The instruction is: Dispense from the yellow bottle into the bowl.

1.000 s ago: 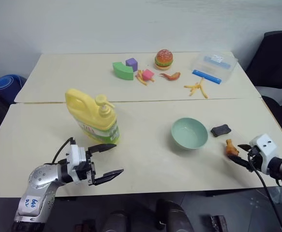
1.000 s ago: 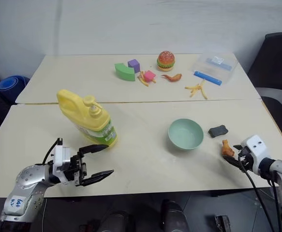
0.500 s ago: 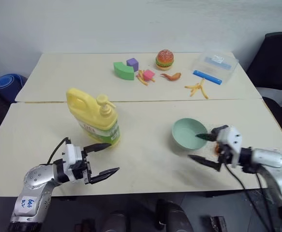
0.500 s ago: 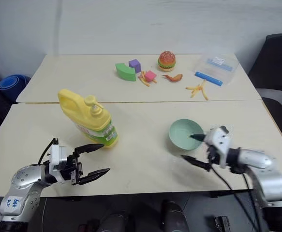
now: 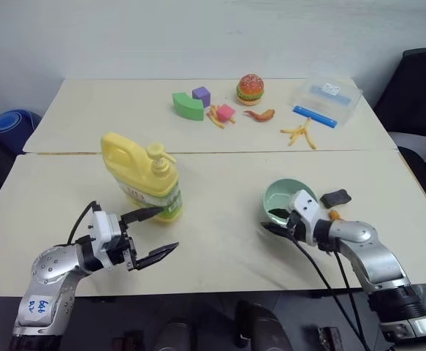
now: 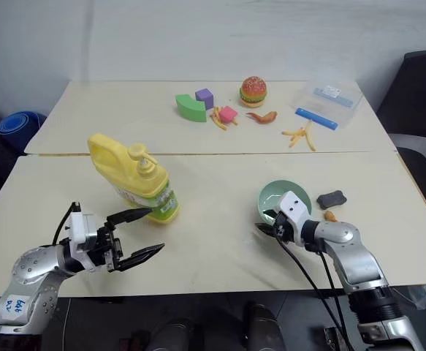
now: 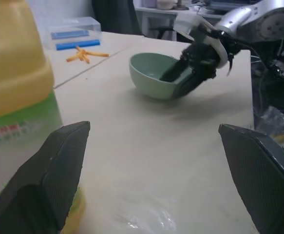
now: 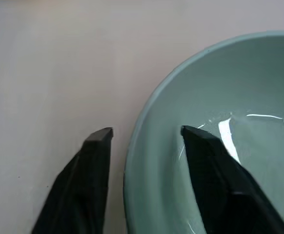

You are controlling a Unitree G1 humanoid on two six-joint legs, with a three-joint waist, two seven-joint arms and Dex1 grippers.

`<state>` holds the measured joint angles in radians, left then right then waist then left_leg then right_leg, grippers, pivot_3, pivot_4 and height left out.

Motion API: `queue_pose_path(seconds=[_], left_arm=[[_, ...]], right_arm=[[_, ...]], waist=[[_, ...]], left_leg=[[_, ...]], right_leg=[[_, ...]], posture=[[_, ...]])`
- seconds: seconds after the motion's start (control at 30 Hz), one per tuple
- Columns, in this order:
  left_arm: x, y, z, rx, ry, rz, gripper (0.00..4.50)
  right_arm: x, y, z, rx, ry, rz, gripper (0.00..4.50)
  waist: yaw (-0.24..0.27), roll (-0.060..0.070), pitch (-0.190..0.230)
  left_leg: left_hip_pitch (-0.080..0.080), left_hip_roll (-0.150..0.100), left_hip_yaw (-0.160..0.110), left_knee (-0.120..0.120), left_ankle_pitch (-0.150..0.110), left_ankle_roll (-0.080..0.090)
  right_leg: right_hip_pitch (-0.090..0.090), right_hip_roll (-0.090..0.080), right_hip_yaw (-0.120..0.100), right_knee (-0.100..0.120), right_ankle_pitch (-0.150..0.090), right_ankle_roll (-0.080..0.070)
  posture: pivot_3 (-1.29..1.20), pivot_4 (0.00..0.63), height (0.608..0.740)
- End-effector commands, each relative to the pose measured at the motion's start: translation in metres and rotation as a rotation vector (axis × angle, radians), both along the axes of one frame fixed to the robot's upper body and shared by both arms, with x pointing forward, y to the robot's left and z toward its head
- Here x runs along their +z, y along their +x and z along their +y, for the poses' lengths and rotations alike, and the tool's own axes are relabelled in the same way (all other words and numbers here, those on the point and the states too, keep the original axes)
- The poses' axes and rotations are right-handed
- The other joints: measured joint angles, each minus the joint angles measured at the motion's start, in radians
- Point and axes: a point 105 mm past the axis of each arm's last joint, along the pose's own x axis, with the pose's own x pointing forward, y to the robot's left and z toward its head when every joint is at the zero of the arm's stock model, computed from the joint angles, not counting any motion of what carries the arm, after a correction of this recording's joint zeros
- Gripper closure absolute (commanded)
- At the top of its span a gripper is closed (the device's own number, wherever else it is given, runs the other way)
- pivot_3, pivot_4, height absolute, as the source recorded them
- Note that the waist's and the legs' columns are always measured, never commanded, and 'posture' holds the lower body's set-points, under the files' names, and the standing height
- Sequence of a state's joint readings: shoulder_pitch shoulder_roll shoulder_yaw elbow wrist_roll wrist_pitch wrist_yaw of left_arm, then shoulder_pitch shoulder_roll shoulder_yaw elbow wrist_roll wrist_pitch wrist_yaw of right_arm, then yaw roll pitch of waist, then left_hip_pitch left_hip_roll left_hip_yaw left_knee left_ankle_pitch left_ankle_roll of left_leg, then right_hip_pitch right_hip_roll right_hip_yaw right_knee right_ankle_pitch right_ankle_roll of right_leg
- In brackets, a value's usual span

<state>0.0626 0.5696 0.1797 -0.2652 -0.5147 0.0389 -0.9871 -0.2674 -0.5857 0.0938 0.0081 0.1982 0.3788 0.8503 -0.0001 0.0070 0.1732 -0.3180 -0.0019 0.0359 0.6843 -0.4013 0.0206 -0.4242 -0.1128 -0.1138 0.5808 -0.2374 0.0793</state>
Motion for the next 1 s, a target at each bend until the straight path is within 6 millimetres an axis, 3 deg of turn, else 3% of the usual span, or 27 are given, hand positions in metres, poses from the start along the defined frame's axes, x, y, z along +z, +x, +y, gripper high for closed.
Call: queue_pose_path(seconds=[0.03,0.13,0.23,0.27,0.37,0.53,0.63,0.73,0.87,1.0], left_arm=[[0.019,-0.008,-0.001,-0.005,-0.009,-0.041,0.0],[0.021,-0.019,0.002,-0.013,-0.001,0.004,0.0],[0.029,-0.033,0.009,-0.01,-0.039,0.056,0.0],[0.035,-0.035,0.012,-0.005,-0.067,0.065,0.19],[0.066,-0.032,0.017,0.024,-0.18,0.036,0.95],[0.13,-0.001,0.022,0.063,-0.335,-0.131,2.6],[0.15,0.018,0.015,0.047,-0.307,-0.202,3.63],[0.155,0.034,0.005,0.014,-0.272,-0.213,4.46],[0.152,0.054,-0.005,0.028,-0.217,-0.23,4.46],[0.14,0.062,-0.019,-0.001,-0.155,-0.196,4.46]], right_arm=[[0.006,0.002,0.009,0.029,0.008,0.0,3.46],[0.019,0.002,0.017,0.098,0.0,-0.051,4.46],[0.043,-0.005,0.03,0.226,-0.002,-0.125,4.48],[0.051,-0.009,0.035,0.286,-0.01,-0.15,4.5],[0.073,-0.022,0.05,0.46,-0.052,-0.208,4.5],[0.107,-0.034,0.082,0.682,-0.116,-0.259,4.5],[0.124,-0.037,0.102,0.779,-0.155,-0.282,4.5],[0.135,-0.041,0.117,0.841,-0.17,-0.27,4.5],[0.143,-0.046,0.13,0.899,-0.186,-0.253,4.5],[0.151,-0.052,0.144,0.945,-0.174,-0.254,4.5]], waist=[[-0.001,0.0,0.0],[-0.008,0.0,0.0],[-0.007,-0.001,0.0],[-0.005,0.0,0.0],[0.001,-0.001,0.001],[0.012,-0.002,0.001],[0.008,-0.002,0.001],[0.0,-0.002,0.001],[-0.001,-0.003,0.001],[-0.003,-0.003,0.001]], left_leg=[[0.0,0.0,0.0,0.0,0.0,0.0],[0.001,0.0,0.0,0.0,0.0,0.0],[0.001,0.002,0.0,0.0,0.0,-0.001],[0.0,0.002,0.0,0.0,0.0,-0.001],[-0.001,0.001,0.0,0.001,0.0,-0.001],[0.0,-0.001,-0.002,0.002,0.001,-0.001],[-0.001,-0.002,-0.002,0.002,0.001,-0.002],[-0.002,-0.002,-0.001,0.002,0.001,-0.002],[-0.002,-0.002,-0.001,0.002,0.001,-0.002],[-0.002,-0.001,-0.001,0.002,0.002,-0.002]], right_leg=[[0.0,0.0,0.0,0.0,0.0,0.0],[0.0,0.001,0.001,0.001,0.0,0.0],[-0.001,0.001,0.0,0.001,0.0,0.0],[-0.001,0.001,0.001,0.001,0.0,-0.001],[-0.002,0.001,0.001,0.001,0.0,-0.001],[-0.001,-0.001,0.0,-0.001,0.0,0.0],[-0.001,0.001,-0.001,0.003,0.0,0.0],[-0.001,0.006,-0.006,0.003,0.0,0.0],[-0.001,0.006,-0.012,0.002,0.0,0.0],[-0.002,0.006,-0.013,0.003,0.0,0.0]], posture=[[0.0,0.15,0.74],[0.0,0.15,0.74],[0.0,0.15,0.74],[0.0,0.15,0.74],[0.0,0.15,0.74],[0.0,0.15,0.74],[0.0,0.15,0.74],[0.0,0.15,0.74],[0.0,0.15,0.74],[0.0,0.15,0.74]])
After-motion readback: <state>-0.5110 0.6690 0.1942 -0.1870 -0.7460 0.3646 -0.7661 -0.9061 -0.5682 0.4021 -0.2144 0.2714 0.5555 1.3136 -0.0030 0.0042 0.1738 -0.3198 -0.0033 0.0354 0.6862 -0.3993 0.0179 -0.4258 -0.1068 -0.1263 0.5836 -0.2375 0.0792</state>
